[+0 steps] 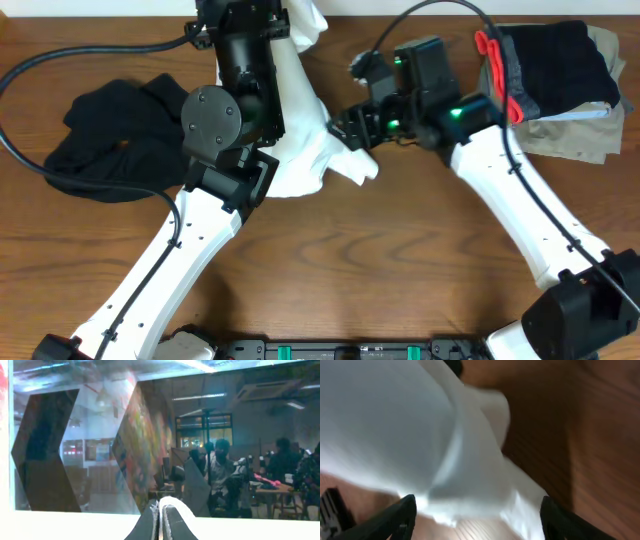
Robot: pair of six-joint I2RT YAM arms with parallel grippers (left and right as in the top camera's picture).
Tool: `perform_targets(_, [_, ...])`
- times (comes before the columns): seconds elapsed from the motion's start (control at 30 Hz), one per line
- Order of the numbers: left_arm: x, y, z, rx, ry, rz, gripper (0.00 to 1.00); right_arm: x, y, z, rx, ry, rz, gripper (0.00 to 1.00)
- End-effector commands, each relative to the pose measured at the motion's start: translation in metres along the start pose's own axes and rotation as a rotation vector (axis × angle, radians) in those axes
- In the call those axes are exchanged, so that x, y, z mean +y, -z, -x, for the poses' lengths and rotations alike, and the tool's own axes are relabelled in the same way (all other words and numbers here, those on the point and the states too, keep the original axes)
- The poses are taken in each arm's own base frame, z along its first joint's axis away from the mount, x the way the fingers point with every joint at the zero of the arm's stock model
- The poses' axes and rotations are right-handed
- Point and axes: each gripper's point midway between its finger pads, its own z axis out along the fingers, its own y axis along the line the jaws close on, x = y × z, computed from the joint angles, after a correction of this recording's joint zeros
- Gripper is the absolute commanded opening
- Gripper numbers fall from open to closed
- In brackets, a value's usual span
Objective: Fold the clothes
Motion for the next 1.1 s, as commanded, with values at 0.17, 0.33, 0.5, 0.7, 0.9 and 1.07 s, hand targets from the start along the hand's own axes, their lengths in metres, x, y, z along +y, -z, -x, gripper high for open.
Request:
perform_targets(0.17, [0.009, -0.001, 0.025, -0.047, -0.035, 0.026, 0.06, 0.037, -0.045, 0.005, -0.034, -0.062, 0.003, 0.72])
perform_targets(0.33, [0.022, 0.001, 0.029, -0.032, -0.053, 0.082, 0.06, 0.024, -0.082, -0.012, 0.02, -0.108, -0.009, 0.54])
perform_targets(0.5, [0.039, 0.008, 0.02, 0.063, -0.116, 0.141, 0.06, -0.031, -0.084, -0.001, -0.032, -0.119, -0.152, 0.48])
perform_targets(0.7, [0.027, 0.025, -0.013, 0.248, -0.26, 0.04, 0.06, -0.086, -0.053, 0.055, -0.253, -0.124, -0.2, 0.49])
perform_targets(0.9, [0.003, 0.039, -0.014, 0.274, -0.268, -0.038, 0.06, -0.092, -0.032, 0.089, -0.381, -0.092, -0.102, 0.49])
perform_targets(1.07, [0.022, 0.028, 0.023, 0.133, -0.147, 0.049, 0.06, -0.065, -0.037, 0.069, -0.274, -0.103, 0.055, 0.52])
